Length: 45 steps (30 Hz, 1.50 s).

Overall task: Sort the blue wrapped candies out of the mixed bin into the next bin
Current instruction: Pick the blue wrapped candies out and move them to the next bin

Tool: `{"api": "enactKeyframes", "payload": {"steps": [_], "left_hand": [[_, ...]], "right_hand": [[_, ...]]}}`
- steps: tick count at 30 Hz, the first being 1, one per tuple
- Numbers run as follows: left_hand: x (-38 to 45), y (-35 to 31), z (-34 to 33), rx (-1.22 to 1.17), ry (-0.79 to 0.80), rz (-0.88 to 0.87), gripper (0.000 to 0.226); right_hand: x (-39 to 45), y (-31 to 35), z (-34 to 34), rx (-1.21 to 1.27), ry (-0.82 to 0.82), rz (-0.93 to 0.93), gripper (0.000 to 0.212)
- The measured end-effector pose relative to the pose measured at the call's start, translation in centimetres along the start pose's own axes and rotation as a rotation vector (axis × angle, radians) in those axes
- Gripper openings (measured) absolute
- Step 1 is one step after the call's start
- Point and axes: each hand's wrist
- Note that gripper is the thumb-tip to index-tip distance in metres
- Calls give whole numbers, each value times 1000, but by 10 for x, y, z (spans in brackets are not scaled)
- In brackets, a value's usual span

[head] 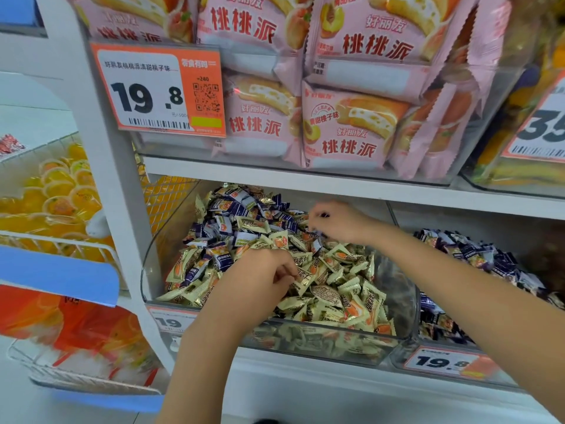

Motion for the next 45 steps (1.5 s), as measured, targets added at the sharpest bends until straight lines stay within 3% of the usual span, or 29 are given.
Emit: {"api": "enactKeyframes", "payload": {"steps": [5, 8, 10, 13, 16, 21, 25, 29, 32, 34, 38, 41, 45], "left_hand": [[-1, 2, 1, -1, -1, -14, 14], [-2, 3, 1, -10, 0, -11, 15], [-4, 3, 2, -25, 3, -12, 16], [-5, 4, 3, -6, 6, -14, 14], [-6, 5, 3, 2, 5, -16, 14], [-5, 7, 4, -21, 0, -24, 15], [-4, 10, 4, -16, 3, -21, 17], [-4, 10, 4, -12, -2, -22, 15], [-5, 8, 4, -10, 2, -27, 15], [-6, 8, 5, -8, 7, -22, 15], [-11, 7, 5, 5, -1, -15, 13], [-14, 4, 3, 15, -1, -21, 14], [-18, -5, -2, 41, -8, -47, 14]], "right_hand": [[0, -15, -18, -219, 232, -74, 45], [2, -14, -17, -285, 279, -54, 42], [3, -15, -14, -173, 222, -46, 37], [13, -16, -3, 32, -47, -78, 28], [29, -12, 4, -46, -158, -149, 21], [52, -26, -17, -196, 175, -301, 35], [49, -22, -20, -195, 245, -326, 68], [39, -19, -10, -184, 304, -310, 57], [31, -14, 1, -141, 187, -258, 36], [24, -12, 7, 5, 53, -231, 39], [-3, -11, 18, 336, 70, -233, 41], [-37, -6, 19, 508, -39, -186, 40], [-98, -1, 17, 361, -355, -74, 39]]}}
Point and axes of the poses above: each hand's wrist, its own x-axis towards the middle knuckle, its own z-axis out of the back of the hand, y = z × x, and after that the axes turned 4 degrees about y, right-handed
